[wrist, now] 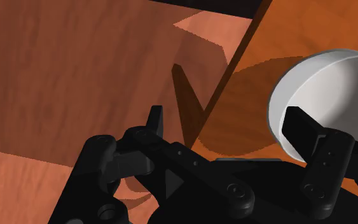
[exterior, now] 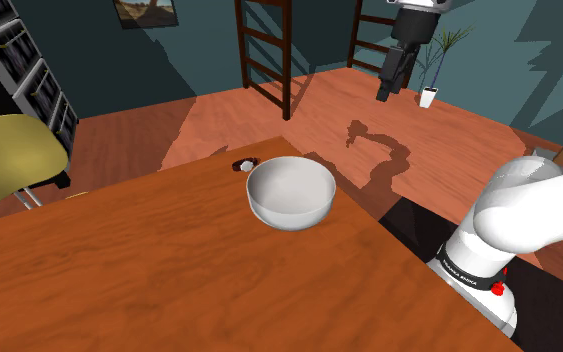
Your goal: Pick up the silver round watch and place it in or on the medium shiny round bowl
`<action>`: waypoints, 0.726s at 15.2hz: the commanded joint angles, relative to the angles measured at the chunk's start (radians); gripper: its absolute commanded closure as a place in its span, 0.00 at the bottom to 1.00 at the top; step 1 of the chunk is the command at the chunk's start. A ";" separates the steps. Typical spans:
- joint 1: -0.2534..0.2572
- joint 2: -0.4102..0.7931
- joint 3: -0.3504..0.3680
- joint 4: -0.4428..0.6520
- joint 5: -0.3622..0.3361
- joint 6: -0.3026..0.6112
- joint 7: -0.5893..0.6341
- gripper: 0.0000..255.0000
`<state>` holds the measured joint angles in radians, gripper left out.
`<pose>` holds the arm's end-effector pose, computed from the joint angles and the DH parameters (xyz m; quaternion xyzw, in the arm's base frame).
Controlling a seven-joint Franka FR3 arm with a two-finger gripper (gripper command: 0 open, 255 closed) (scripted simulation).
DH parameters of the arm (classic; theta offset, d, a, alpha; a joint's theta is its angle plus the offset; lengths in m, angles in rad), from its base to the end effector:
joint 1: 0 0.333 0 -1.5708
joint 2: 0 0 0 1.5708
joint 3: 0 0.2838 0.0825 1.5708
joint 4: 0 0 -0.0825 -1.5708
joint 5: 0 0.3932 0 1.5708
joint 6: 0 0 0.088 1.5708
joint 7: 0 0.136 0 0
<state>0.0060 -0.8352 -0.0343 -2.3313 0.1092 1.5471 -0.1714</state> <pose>0.3258 0.0036 0.5659 -0.9943 -0.0793 -0.0316 0.0645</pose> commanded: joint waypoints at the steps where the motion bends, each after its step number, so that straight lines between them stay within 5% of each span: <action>1: 0.000 0.000 0.000 0.000 0.000 0.000 0.000 0.00; 11: 0.113 0.309 0.060 0.071 -0.011 0.261 -0.177 0.00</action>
<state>0.1068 -0.5550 0.0166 -2.2650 0.0985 1.7800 -0.3334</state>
